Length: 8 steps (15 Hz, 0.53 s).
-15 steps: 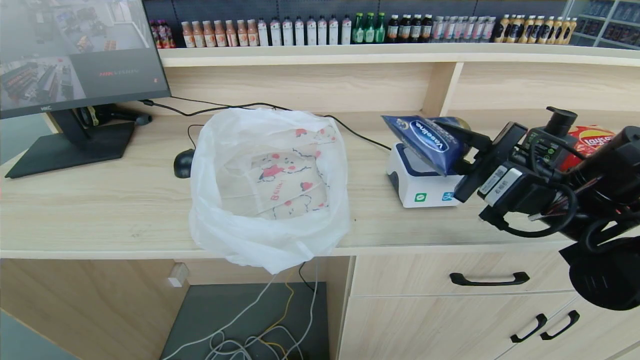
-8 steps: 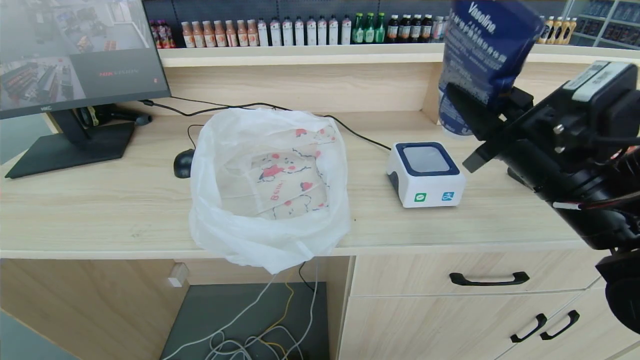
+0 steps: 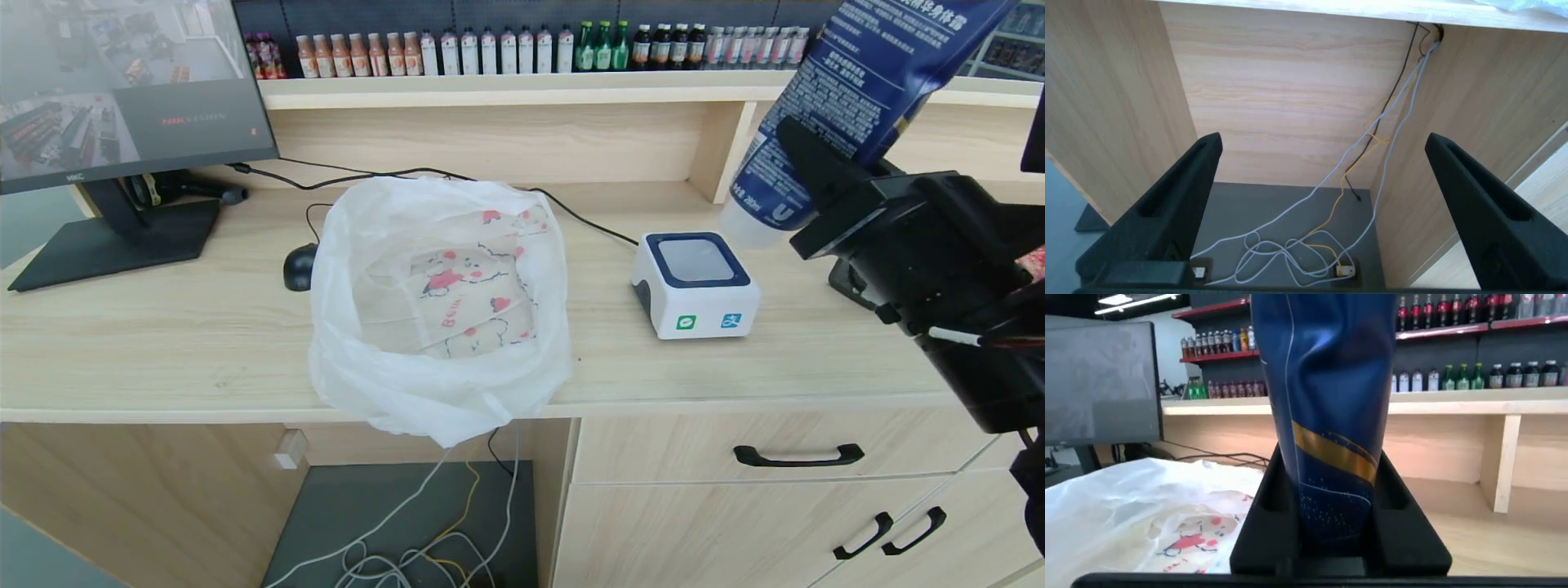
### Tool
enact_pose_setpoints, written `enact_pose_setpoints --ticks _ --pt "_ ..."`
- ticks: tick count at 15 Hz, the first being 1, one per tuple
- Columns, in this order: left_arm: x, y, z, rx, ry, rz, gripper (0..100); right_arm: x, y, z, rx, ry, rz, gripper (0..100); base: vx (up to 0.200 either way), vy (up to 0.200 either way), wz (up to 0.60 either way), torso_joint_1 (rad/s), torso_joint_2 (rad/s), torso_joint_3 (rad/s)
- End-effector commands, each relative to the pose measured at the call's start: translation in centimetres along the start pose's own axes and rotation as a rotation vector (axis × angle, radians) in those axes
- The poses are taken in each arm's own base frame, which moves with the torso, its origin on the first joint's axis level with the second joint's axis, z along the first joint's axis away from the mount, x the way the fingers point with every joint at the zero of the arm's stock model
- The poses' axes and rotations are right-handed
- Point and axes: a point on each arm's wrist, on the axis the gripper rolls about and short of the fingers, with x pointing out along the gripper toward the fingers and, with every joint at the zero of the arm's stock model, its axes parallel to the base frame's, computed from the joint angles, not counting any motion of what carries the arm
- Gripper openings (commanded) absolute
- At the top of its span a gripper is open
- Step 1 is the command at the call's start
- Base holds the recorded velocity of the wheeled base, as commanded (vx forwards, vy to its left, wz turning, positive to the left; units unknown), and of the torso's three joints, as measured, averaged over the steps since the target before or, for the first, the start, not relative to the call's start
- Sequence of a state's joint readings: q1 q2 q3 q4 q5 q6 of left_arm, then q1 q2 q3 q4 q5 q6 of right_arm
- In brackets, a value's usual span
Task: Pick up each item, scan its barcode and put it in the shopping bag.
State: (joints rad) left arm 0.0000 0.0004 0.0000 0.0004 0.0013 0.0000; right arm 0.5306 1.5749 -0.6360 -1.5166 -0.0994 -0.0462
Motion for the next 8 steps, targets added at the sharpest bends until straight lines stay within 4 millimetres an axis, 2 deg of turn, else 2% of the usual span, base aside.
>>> enact_pose_setpoints --ticks 1,4,8 --pt "0.0 0.0 0.0 -0.002 -0.001 0.0 100 -1.1 0.4 -0.6 0.014 0.025 0.004 0 0.0 0.0 0.0 0.0 0.0 0.0" --pt "0.0 0.0 0.0 -0.003 -0.001 0.0 100 -2.6 0.3 -1.8 0.007 0.086 0.001 0 0.0 0.0 0.0 0.0 0.0 0.0" --pt "0.0 0.0 0.0 -0.003 -0.001 0.0 100 -3.7 0.1 -2.5 0.01 0.136 0.0 0 0.0 0.2 0.0 0.004 0.0 0.001"
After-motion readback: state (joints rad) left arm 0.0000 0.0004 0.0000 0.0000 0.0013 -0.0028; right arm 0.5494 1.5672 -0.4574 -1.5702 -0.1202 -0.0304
